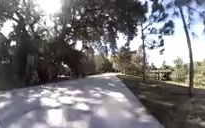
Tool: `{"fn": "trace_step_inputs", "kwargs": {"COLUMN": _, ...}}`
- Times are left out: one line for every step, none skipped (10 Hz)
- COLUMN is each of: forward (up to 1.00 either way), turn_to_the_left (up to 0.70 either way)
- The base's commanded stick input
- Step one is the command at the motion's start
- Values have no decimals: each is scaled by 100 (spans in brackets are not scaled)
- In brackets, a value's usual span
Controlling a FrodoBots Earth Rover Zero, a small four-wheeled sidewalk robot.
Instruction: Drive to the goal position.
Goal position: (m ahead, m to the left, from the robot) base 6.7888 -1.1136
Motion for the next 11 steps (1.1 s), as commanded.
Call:
{"fn": "trace_step_inputs", "kwargs": {"forward": 85, "turn_to_the_left": 0}}
{"fn": "trace_step_inputs", "kwargs": {"forward": 85, "turn_to_the_left": 0}}
{"fn": "trace_step_inputs", "kwargs": {"forward": 85, "turn_to_the_left": 0}}
{"fn": "trace_step_inputs", "kwargs": {"forward": 85, "turn_to_the_left": 0}}
{"fn": "trace_step_inputs", "kwargs": {"forward": 85, "turn_to_the_left": 0}}
{"fn": "trace_step_inputs", "kwargs": {"forward": 85, "turn_to_the_left": 0}}
{"fn": "trace_step_inputs", "kwargs": {"forward": 85, "turn_to_the_left": 0}}
{"fn": "trace_step_inputs", "kwargs": {"forward": 85, "turn_to_the_left": 0}}
{"fn": "trace_step_inputs", "kwargs": {"forward": 85, "turn_to_the_left": 0}}
{"fn": "trace_step_inputs", "kwargs": {"forward": 85, "turn_to_the_left": 0}}
{"fn": "trace_step_inputs", "kwargs": {"forward": 85, "turn_to_the_left": -6}}
